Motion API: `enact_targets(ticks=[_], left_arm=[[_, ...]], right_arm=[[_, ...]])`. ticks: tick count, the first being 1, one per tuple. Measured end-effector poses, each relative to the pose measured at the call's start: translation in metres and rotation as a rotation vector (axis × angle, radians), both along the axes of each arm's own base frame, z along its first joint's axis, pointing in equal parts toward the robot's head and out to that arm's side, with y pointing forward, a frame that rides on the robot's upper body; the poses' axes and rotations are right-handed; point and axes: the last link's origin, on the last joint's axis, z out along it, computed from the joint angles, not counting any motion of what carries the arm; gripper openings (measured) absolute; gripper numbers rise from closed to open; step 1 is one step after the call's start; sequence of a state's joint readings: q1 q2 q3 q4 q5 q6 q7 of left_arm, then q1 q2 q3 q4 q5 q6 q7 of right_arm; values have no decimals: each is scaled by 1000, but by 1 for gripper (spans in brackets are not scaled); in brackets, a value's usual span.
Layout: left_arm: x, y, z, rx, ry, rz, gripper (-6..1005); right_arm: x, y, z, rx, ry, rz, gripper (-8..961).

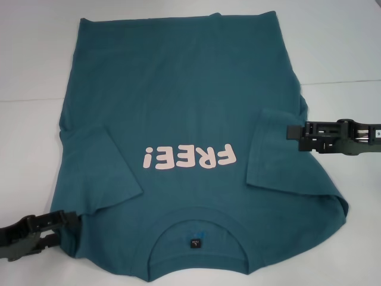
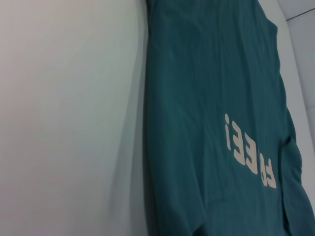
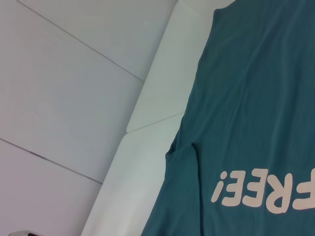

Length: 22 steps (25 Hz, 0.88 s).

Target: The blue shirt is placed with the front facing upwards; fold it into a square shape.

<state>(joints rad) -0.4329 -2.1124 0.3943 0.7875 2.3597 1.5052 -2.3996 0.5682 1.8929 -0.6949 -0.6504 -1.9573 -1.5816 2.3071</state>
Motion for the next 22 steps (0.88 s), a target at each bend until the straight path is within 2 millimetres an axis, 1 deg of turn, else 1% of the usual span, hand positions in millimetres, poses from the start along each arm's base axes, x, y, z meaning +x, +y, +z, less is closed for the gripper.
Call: enact_targets(ticks=[11,18,22], left_arm=[[-15,3,11,78,49,59,857],[-17,4,11,77,66,62,856],[-17,1,9,62,60,62,856]], right_arm=[[0,1,0,3,-2,2,897],[0,1,0,3,-2,2,897],[0,0,0,3,-2,-1,898]])
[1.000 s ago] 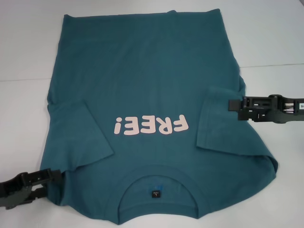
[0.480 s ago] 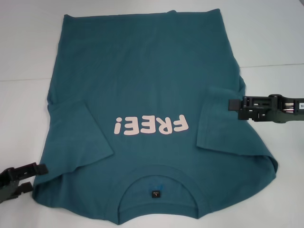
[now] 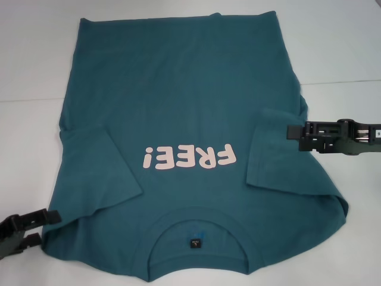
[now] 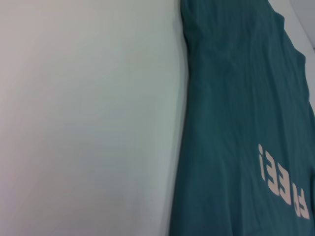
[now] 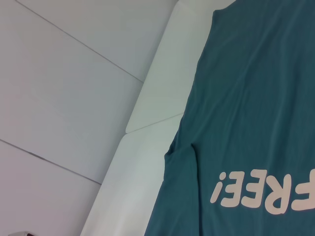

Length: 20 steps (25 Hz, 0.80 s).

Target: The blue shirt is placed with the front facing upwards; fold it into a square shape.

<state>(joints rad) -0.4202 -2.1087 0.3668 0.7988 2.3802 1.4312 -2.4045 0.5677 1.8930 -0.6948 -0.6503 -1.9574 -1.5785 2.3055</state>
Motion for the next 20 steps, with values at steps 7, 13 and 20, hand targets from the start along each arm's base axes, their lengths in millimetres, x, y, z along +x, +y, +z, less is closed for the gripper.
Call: enact_targets(ticks=[7,13,20], left_arm=[[6,-4,-5,-36,-36,-21,856],[15,-1,-7,-52,-58,-53,856],[12,0,1,-28,-58,-36,855]], right_arm=[[0,0,0,-1,0,1,898],[0,-1,0,-3,1,0,898],[0,-1,0,-4,2,-2,898]])
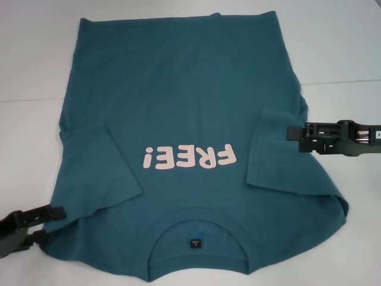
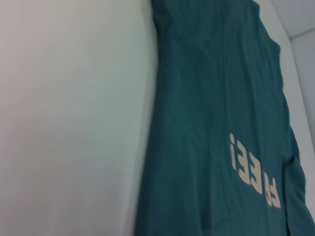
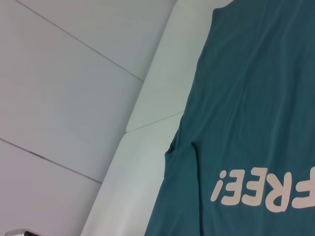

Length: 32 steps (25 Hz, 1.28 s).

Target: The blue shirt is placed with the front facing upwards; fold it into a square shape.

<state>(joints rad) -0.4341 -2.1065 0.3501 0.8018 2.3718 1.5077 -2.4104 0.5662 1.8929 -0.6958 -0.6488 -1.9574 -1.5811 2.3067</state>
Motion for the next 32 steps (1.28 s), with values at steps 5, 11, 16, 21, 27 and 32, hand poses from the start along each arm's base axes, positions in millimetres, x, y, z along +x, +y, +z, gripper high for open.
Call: enact_targets(ticks=[5,11,16,21,27,32], left_arm=[[-6,-2,8,27,24,19,855],[-9,4,6,41,60,27,855],[-11,5,4,44,77,34,855],[-10,6,-1,21,91,24,854],[-6,4,-6,-14,78,9,854],[3,6,-9,-37,50,-18,853]], right_arm=[[0,0,0,1,0,-1,897],[-1,1,0,2,0,1,897],[0,0,0,3,-1,-2,897],[0,0,0,1,-2,0,898],[0,0,0,0,-2,0,898],[0,1,0,1,-1,1,898]])
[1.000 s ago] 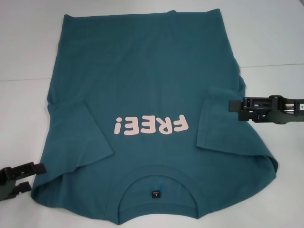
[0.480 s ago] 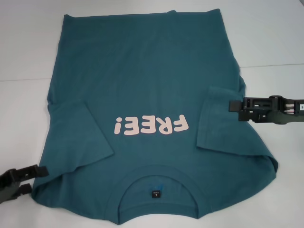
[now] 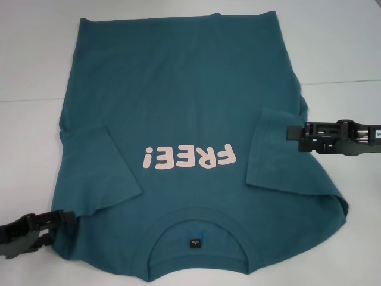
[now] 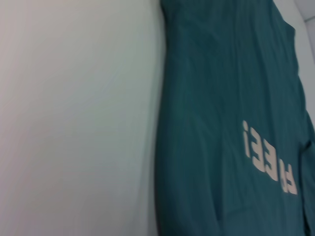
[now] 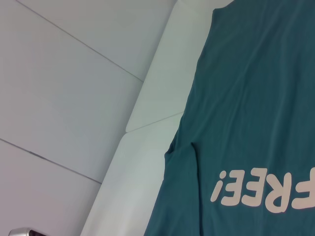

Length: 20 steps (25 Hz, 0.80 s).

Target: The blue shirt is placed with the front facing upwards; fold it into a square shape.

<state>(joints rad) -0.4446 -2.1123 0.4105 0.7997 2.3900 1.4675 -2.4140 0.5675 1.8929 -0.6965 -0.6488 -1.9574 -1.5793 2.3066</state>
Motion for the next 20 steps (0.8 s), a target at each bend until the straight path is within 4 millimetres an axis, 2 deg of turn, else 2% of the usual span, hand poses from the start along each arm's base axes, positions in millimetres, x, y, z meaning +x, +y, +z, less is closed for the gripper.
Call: enact_targets(ticks=[6,20], left_arm=[[11,6,-5,-25,-32,-31,850],[4,13,-1,1,8,13,845]], right_arm=[[0,0,0,1,-1,0,898],[1,0,0,2,0,-1,897]])
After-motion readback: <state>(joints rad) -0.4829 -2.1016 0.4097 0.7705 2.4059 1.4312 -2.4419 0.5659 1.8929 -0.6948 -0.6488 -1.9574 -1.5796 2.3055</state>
